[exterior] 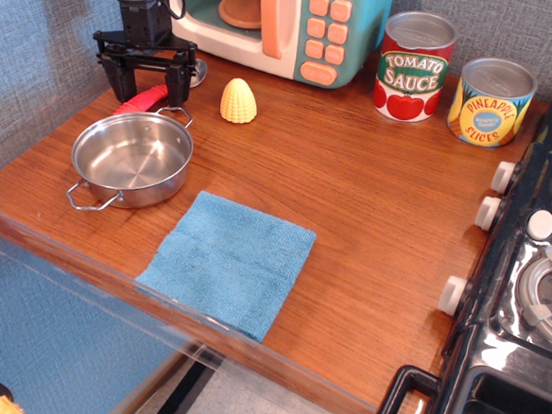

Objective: Place the red spoon on top of the blue cloth.

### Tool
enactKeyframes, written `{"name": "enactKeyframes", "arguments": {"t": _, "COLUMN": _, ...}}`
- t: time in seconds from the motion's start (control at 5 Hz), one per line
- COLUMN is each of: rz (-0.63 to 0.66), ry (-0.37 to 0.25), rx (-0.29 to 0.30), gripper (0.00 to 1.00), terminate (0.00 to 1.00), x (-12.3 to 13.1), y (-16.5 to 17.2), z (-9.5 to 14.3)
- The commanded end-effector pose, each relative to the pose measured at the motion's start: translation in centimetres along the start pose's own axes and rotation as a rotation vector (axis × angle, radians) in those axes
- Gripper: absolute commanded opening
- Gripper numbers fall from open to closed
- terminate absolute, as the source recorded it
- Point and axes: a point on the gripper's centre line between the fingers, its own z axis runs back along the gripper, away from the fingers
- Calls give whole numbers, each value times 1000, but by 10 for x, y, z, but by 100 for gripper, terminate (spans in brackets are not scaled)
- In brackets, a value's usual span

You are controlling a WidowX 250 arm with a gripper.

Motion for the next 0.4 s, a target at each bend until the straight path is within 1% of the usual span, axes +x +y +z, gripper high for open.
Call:
{"name": "enactKeyframes", "arguments": {"t": 0.0, "rz": -29, "ry": 12, "rx": 30, "gripper": 0, "terminate": 0, "x": -1, "y": -2, "z": 7}}
{"name": "enactKeyframes", "arguments": {"t": 0.2, "rz": -43, "ry": -10, "rx": 33, "gripper": 0, "terminate": 0, "x": -1, "y": -2, "z": 21}}
